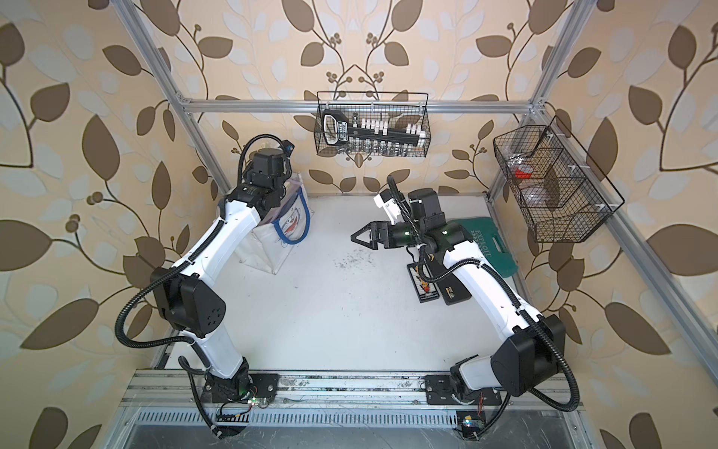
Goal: Put the pencil pouch into the canvas bag
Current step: Place the pencil pouch in the canvas bag.
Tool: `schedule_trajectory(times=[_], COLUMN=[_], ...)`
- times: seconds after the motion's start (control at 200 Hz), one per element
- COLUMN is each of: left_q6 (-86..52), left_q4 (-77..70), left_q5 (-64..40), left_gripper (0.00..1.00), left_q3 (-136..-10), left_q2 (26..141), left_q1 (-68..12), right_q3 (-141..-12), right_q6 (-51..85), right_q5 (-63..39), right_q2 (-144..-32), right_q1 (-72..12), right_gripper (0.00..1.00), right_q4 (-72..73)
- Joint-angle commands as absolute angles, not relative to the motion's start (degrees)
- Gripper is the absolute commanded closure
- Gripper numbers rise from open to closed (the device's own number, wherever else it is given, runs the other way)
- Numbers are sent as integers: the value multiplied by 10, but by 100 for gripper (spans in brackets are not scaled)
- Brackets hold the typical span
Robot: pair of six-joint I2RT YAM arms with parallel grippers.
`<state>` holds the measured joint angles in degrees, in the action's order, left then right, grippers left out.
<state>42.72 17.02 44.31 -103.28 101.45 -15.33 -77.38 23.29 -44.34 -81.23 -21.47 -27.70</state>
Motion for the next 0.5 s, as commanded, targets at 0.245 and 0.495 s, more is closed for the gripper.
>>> schedule_trajectory(times=[0.245, 0.495], left_q6=[401, 285], left_q4=[204, 307], left_q5=[396, 356], left_gripper=[100, 100], left_q3=[-1001, -1021], left_q2=[1011, 1049], left_q1=[-155, -159], right_q3=[-791, -792], right_q6=[248, 246], right_q5=[-461, -459], right_q2=[-820, -816], right_q1=[-209, -208], right_gripper=[1, 1], right_q4=[-257, -264])
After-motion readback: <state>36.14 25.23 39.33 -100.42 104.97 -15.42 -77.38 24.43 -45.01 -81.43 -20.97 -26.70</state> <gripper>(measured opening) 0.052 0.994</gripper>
